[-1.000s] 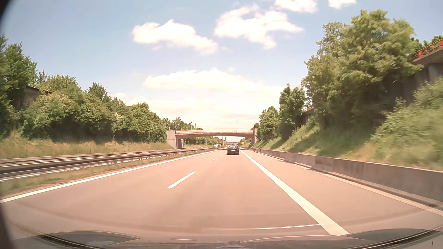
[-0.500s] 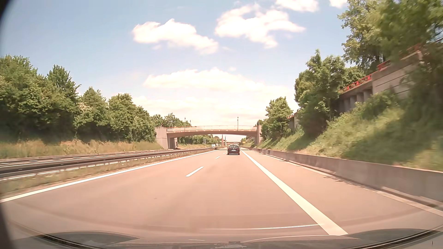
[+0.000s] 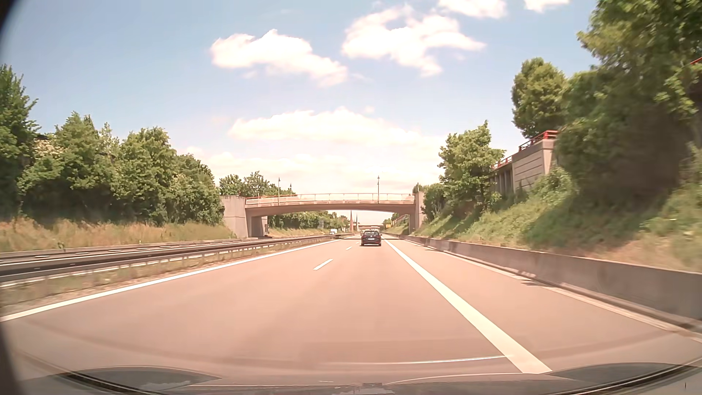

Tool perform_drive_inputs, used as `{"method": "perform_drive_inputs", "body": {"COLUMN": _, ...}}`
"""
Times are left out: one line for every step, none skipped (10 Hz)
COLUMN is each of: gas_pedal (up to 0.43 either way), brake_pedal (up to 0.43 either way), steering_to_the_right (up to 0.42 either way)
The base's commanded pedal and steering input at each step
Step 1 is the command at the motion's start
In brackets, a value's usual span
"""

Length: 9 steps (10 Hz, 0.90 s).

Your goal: Follow the waypoints while adhering to traffic rules and regulations

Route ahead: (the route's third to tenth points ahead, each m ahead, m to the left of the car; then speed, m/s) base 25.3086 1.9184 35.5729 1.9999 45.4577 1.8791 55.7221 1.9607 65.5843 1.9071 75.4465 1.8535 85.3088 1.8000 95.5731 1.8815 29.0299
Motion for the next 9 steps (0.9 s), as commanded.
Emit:
{"method": "perform_drive_inputs", "body": {"gas_pedal": 0.118, "brake_pedal": 0.012, "steering_to_the_right": -0.001}}
{"method": "perform_drive_inputs", "body": {"gas_pedal": 0.067, "brake_pedal": 0.012, "steering_to_the_right": 0.0}}
{"method": "perform_drive_inputs", "body": {"gas_pedal": 0.059, "brake_pedal": 0.012, "steering_to_the_right": 0.001}}
{"method": "perform_drive_inputs", "body": {"gas_pedal": 0.059, "brake_pedal": 0.012, "steering_to_the_right": 0.001}}
{"method": "perform_drive_inputs", "body": {"gas_pedal": 0.059, "brake_pedal": 0.012, "steering_to_the_right": 0.001}}
{"method": "perform_drive_inputs", "body": {"gas_pedal": 0.059, "brake_pedal": 0.012, "steering_to_the_right": 0.0}}
{"method": "perform_drive_inputs", "body": {"gas_pedal": 0.059, "brake_pedal": 0.012, "steering_to_the_right": 0.001}}
{"method": "perform_drive_inputs", "body": {"gas_pedal": 0.059, "brake_pedal": 0.012, "steering_to_the_right": 0.001}}
{"method": "perform_drive_inputs", "body": {"gas_pedal": 0.059, "brake_pedal": 0.012, "steering_to_the_right": 0.0}}
